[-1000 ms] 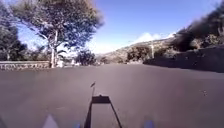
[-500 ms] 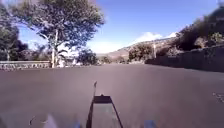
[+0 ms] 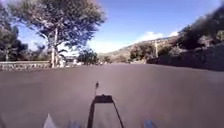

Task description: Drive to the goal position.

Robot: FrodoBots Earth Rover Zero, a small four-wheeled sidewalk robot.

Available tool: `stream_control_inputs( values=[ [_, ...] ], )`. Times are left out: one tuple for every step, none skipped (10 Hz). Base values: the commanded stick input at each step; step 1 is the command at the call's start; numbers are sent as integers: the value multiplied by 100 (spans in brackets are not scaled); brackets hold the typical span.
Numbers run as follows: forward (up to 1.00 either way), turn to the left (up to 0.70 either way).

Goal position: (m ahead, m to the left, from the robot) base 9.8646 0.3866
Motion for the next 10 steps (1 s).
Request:
stream_control_inputs(
  values=[
    [70, 0],
    [70, 0],
    [70, 0],
    [70, 0],
    [70, 0],
    [70, 0],
    [70, 0],
    [70, 0],
    [70, 0],
    [70, 0]
  ],
)
